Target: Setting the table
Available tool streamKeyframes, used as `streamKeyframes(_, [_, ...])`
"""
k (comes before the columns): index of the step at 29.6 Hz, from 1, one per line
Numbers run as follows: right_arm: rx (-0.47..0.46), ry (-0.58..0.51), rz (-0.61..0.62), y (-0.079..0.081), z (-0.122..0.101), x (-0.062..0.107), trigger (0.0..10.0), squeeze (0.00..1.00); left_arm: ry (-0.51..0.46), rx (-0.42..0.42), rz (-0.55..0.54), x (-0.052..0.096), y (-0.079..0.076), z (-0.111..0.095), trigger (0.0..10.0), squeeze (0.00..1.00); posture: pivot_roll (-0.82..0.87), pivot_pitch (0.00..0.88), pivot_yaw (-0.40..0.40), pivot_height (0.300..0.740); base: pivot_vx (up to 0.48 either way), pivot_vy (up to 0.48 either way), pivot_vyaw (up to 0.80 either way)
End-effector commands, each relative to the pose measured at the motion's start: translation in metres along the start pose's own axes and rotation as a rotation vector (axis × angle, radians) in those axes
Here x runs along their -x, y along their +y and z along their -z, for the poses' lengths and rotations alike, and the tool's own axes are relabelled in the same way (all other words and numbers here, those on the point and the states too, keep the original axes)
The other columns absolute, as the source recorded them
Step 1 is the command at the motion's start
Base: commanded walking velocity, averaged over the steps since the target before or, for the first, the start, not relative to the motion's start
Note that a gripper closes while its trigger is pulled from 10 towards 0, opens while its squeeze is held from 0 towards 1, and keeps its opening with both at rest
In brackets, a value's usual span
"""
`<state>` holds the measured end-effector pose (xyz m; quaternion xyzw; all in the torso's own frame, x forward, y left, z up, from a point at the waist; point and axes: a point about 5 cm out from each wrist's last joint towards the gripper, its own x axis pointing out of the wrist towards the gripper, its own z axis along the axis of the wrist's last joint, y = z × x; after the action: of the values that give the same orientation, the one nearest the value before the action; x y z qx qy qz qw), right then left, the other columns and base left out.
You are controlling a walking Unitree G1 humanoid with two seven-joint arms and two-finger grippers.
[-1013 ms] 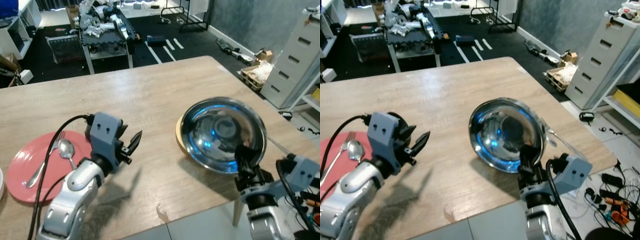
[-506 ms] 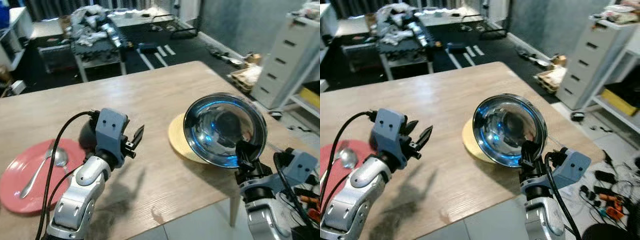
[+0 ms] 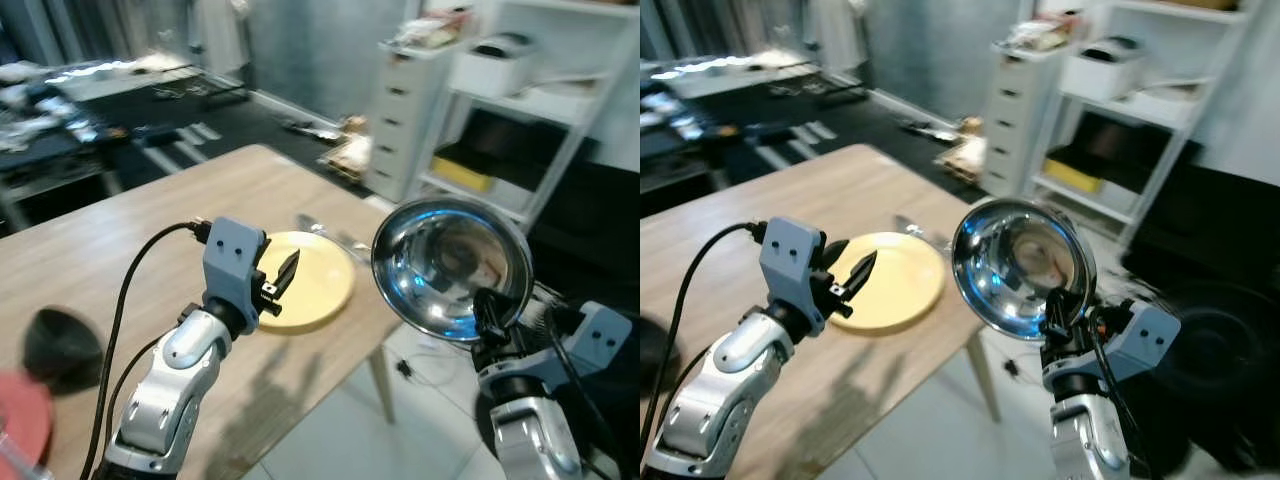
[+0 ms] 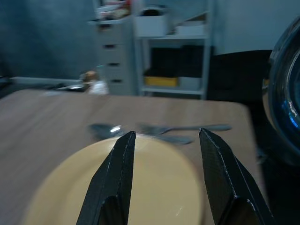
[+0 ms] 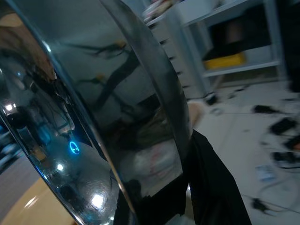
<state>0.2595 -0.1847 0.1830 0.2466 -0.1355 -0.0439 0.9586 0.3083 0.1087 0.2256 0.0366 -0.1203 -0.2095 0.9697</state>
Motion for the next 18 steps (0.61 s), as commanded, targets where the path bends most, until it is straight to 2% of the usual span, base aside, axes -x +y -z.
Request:
streamKeyframes(1, [-0.004, -0.004, -0.021, 0.0062, 0.0015, -0.0008, 10.0, 0.0, 0.013, -0.009, 0.005, -0.0005, -0.0013, 0.0043, 10.0, 0.0, 0.01, 0.085, 0.115, 0.74, 0.0, 0.0, -0.8])
streamKeyframes(18, [0.006, 0.001, -0.02, 0.0059, 0.0032, -0.0006, 10.0, 0.0, 0.0, -0.006, 0.022, -0.004, -0.0036, 0.0038, 10.0, 0.0, 0.0, 0.087, 0.116, 0.74, 0.0, 0.0, -0.8])
